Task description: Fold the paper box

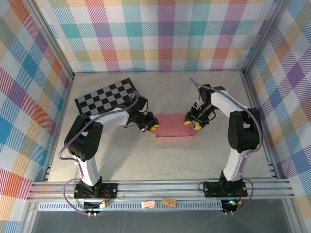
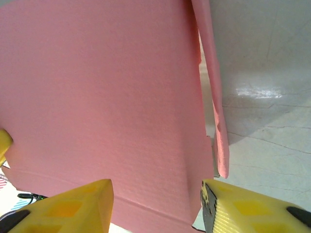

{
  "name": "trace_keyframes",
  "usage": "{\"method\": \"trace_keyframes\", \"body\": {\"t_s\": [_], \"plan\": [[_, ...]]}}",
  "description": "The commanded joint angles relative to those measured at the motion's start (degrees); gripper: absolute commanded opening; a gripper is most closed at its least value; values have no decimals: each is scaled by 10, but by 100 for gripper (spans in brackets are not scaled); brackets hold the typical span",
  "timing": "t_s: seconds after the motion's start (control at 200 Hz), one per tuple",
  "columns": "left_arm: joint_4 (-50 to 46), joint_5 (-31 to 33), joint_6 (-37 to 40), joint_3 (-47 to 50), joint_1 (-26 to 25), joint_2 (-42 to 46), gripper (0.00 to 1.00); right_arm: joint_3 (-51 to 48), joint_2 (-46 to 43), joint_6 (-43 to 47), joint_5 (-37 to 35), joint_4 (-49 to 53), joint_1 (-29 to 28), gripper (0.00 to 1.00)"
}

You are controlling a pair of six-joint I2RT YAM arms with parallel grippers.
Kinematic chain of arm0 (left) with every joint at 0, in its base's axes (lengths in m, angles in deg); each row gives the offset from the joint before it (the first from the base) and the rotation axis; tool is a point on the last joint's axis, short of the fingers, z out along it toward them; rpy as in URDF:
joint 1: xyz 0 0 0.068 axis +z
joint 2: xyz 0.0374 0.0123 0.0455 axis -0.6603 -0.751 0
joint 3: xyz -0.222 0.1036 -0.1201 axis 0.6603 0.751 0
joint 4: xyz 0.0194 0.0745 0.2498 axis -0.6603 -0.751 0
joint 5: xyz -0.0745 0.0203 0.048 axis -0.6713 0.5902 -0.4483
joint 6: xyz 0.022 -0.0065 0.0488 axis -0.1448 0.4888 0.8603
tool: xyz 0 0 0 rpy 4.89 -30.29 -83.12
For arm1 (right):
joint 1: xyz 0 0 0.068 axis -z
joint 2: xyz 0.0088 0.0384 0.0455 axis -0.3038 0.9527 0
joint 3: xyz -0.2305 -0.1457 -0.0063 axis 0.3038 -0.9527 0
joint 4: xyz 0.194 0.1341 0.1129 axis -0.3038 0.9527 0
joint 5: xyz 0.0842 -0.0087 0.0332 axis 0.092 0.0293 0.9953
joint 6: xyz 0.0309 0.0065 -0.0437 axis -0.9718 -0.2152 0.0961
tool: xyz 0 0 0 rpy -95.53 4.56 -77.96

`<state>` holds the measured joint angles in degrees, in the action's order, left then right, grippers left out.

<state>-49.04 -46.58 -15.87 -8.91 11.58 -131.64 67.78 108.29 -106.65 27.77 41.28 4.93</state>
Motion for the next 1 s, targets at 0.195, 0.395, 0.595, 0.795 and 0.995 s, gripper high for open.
{"method": "trace_keyframes", "body": {"t_s": [0.195, 0.395, 0.595, 0.795, 0.995], "plan": [[-40, 6, 2, -8, 7, -21, 14, -35, -3, -7, 58, -38, -3, 46], [-39, 3, 2, -10, 7, -24, 15, -38, -12, -46, 77, -74, -3, 30], [-36, -1, 4, -9, 7, -28, 19, -56, -16, -58, 61, -90, -2, 14], [-85, 18, 35, -20, 8, -20, 34, -72, -23, -60, 25, -99, -2, 11], [-176, 78, 97, -47, 11, 8, 43, -69, -31, -49, -3, -88, -2, 16]]}}
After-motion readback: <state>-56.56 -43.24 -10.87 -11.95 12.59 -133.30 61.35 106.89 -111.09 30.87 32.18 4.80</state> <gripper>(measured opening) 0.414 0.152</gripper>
